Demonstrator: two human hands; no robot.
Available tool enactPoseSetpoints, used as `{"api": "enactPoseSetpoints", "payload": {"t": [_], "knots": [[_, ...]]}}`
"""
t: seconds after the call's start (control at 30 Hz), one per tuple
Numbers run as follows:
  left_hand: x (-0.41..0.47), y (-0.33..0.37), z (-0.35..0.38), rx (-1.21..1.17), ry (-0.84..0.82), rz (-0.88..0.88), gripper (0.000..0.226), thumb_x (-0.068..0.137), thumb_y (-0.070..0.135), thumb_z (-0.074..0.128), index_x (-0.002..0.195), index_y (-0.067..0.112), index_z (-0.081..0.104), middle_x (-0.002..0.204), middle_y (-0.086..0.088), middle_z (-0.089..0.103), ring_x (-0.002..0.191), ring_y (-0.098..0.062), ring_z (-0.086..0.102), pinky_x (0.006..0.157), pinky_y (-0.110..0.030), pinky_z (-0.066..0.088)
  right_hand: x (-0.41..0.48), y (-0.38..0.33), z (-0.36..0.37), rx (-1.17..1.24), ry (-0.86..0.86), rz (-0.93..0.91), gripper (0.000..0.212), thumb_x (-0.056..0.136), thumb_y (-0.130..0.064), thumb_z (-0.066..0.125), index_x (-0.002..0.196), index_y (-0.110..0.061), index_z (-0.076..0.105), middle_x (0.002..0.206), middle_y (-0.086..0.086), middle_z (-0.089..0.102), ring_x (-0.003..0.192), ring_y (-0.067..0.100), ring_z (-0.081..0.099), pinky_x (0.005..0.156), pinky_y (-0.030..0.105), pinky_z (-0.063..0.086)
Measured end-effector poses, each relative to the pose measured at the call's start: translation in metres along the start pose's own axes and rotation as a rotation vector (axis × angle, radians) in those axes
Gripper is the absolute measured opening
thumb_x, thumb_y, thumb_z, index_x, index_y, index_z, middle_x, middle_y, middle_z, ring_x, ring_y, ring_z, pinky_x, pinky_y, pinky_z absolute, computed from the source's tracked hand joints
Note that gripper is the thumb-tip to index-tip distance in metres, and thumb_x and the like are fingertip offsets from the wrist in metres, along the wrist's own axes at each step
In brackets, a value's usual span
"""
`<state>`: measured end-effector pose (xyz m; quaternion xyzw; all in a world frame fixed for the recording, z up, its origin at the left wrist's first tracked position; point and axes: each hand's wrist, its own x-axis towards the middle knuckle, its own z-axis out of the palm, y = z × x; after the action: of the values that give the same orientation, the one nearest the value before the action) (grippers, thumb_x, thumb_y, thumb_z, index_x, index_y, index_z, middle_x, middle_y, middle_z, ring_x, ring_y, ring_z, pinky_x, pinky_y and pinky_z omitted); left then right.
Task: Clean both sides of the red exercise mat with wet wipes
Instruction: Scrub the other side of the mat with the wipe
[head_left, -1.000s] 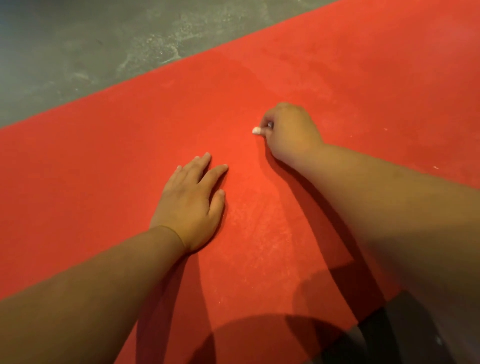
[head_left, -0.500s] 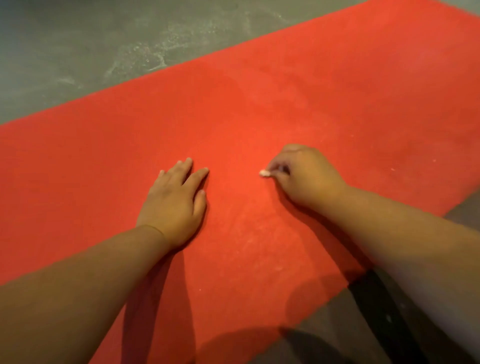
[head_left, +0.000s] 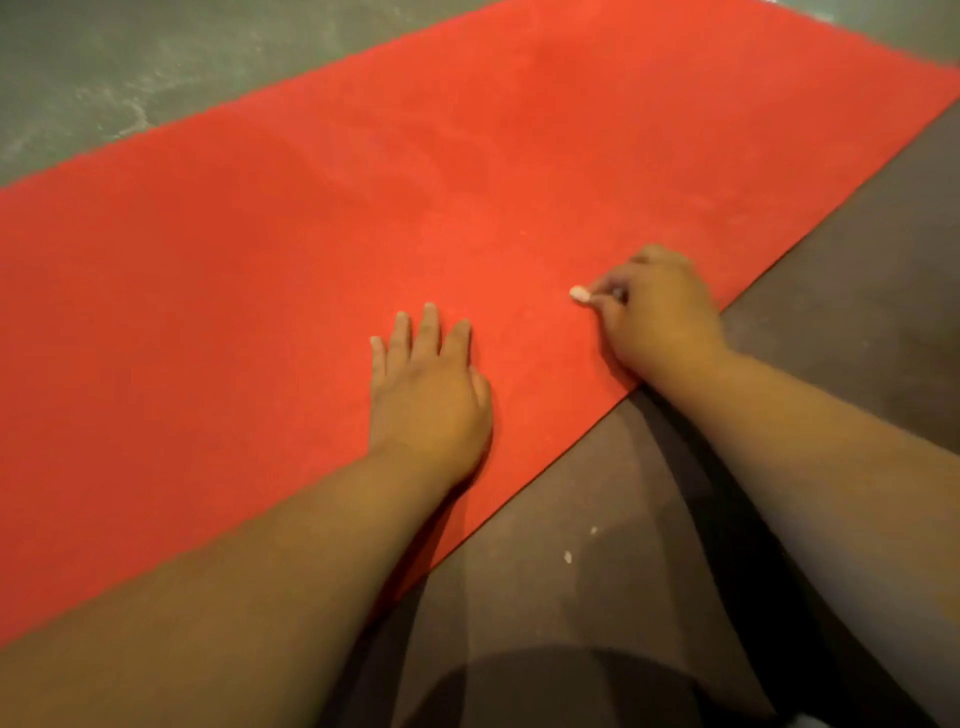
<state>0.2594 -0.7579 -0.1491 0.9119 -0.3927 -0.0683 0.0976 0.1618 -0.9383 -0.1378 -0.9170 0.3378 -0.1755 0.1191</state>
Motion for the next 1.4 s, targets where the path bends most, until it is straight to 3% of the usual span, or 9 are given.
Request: {"api": "enactPoseSetpoints", "payload": {"t": [0.13, 0.37, 0.57, 0.7, 0.87, 0.97, 1.1, 1.27, 1.4], "knots": [[0.006, 0.024, 0.007, -0.049, -0.007, 0.091, 0.054, 0.097, 0.027, 0.034, 0.150, 0.023, 0.027, 0.161, 0.000, 0.013, 0.148, -0.026, 0.005, 0.118, -0.043, -0.001, 0.005, 0.032, -0.006, -0.049, 0.005, 0.139, 0.023, 0.092, -0.027, 0.058, 0.097, -0.010, 0.074, 0.098, 0.018, 0.062, 0.094, 0.037, 0.055, 0.073, 0.037, 0.038], [0.005, 0.029, 0.006, -0.087, 0.050, 0.081, 0.052, 0.096, 0.023, 0.038, 0.147, 0.023, 0.036, 0.159, 0.002, 0.022, 0.147, -0.016, 0.013, 0.119, -0.038, 0.004, -0.057, -0.009, -0.006, 0.165, -0.062, -0.192, 0.012, 0.086, -0.023, 0.064, 0.086, -0.015, 0.073, 0.082, 0.005, 0.061, 0.083, 0.027, 0.054, 0.074, 0.035, 0.042], [0.007, 0.028, 0.008, -0.091, 0.067, 0.073, 0.052, 0.095, 0.023, 0.038, 0.147, 0.024, 0.036, 0.158, 0.003, 0.022, 0.147, -0.015, 0.013, 0.120, -0.038, 0.004, -0.003, 0.059, -0.016, 0.013, 0.053, 0.196, 0.023, 0.091, -0.030, 0.060, 0.095, -0.014, 0.076, 0.093, 0.013, 0.068, 0.090, 0.033, 0.058, 0.075, 0.033, 0.042], [0.006, 0.030, 0.006, -0.091, 0.061, 0.065, 0.052, 0.095, 0.023, 0.037, 0.147, 0.024, 0.036, 0.159, 0.003, 0.021, 0.147, -0.015, 0.012, 0.121, -0.038, 0.004, -0.059, -0.002, -0.013, 0.189, 0.030, 0.131, 0.018, 0.089, -0.021, 0.059, 0.082, -0.010, 0.072, 0.083, 0.007, 0.061, 0.085, 0.027, 0.053, 0.071, 0.032, 0.040], [0.007, 0.029, 0.008, -0.084, 0.058, 0.072, 0.051, 0.096, 0.024, 0.036, 0.147, 0.024, 0.034, 0.159, 0.003, 0.020, 0.147, -0.015, 0.011, 0.121, -0.037, 0.003, -0.074, -0.008, -0.016, 0.190, -0.053, -0.049, 0.018, 0.088, -0.036, 0.061, 0.085, -0.022, 0.072, 0.082, -0.002, 0.060, 0.087, 0.021, 0.049, 0.075, 0.036, 0.045], [0.007, 0.028, 0.009, -0.076, 0.058, 0.075, 0.051, 0.097, 0.024, 0.035, 0.148, 0.025, 0.034, 0.159, 0.004, 0.020, 0.147, -0.014, 0.011, 0.120, -0.037, 0.003, -0.019, 0.029, -0.013, 0.064, -0.018, 0.112, 0.023, 0.088, -0.043, 0.062, 0.089, -0.023, 0.074, 0.087, 0.001, 0.061, 0.096, 0.027, 0.050, 0.077, 0.036, 0.045], [0.008, 0.028, 0.011, -0.086, 0.064, 0.083, 0.051, 0.096, 0.023, 0.036, 0.147, 0.025, 0.035, 0.159, 0.004, 0.021, 0.147, -0.014, 0.011, 0.120, -0.037, 0.002, 0.002, 0.031, -0.003, 0.050, 0.022, 0.290, 0.015, 0.090, -0.029, 0.062, 0.092, -0.020, 0.074, 0.094, 0.008, 0.066, 0.099, 0.030, 0.053, 0.073, 0.032, 0.043], [0.013, 0.025, 0.011, -0.137, 0.086, 0.082, 0.057, 0.087, 0.027, 0.028, 0.142, 0.025, 0.044, 0.156, 0.004, 0.030, 0.145, -0.013, 0.021, 0.119, -0.035, 0.010, -0.059, -0.029, 0.007, 0.219, -0.010, -0.084, 0.010, 0.084, -0.028, 0.066, 0.080, -0.023, 0.073, 0.077, -0.005, 0.059, 0.082, 0.022, 0.052, 0.073, 0.038, 0.047], [0.015, 0.023, 0.013, -0.093, 0.115, 0.101, 0.062, 0.079, 0.029, 0.026, 0.137, 0.024, 0.050, 0.151, 0.003, 0.039, 0.140, -0.017, 0.033, 0.116, -0.038, 0.022, -0.005, 0.002, 0.011, 0.176, -0.050, 0.036, 0.020, 0.086, -0.045, 0.063, 0.086, -0.027, 0.073, 0.083, -0.005, 0.061, 0.090, 0.024, 0.051, 0.079, 0.036, 0.045]]}}
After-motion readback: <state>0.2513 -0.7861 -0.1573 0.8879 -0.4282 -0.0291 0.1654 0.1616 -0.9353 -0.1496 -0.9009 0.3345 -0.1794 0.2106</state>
